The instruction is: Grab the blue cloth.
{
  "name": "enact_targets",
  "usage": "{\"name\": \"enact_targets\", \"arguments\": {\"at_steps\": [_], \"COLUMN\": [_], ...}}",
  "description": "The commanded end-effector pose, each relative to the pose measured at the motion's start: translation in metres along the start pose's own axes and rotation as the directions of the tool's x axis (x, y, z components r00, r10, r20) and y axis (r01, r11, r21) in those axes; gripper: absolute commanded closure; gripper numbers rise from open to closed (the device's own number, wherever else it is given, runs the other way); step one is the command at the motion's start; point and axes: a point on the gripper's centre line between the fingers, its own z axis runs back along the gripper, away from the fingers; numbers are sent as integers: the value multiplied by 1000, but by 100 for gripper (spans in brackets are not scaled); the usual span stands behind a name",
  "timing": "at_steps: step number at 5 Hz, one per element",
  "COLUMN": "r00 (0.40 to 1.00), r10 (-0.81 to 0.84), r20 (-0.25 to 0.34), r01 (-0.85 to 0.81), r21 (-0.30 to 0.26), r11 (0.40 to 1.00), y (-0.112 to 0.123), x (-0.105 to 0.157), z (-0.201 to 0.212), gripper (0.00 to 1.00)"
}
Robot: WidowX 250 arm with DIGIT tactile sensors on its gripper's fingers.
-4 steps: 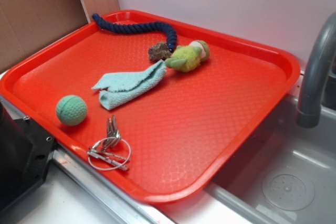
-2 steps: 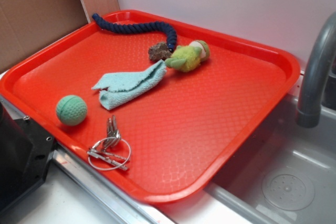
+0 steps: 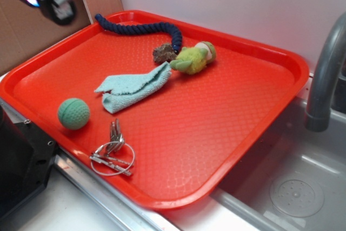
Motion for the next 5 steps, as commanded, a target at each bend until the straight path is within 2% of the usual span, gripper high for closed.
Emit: {"name": "enact_targets", "arguments": {"at_steps": [1, 2, 3, 5], "r00": [995, 991, 990, 993], "r10": [-97, -126, -143, -108], "r20": [31, 44, 16, -44], "r01": [97, 126, 143, 108], "r21": [-1, 8, 25, 8], "r11": [995, 992, 989, 994], "y": [-29, -38, -36, -12], "x": [53, 65, 65, 58], "z": [-69, -91, -109, -132], "gripper": [0, 0, 0, 0]}}
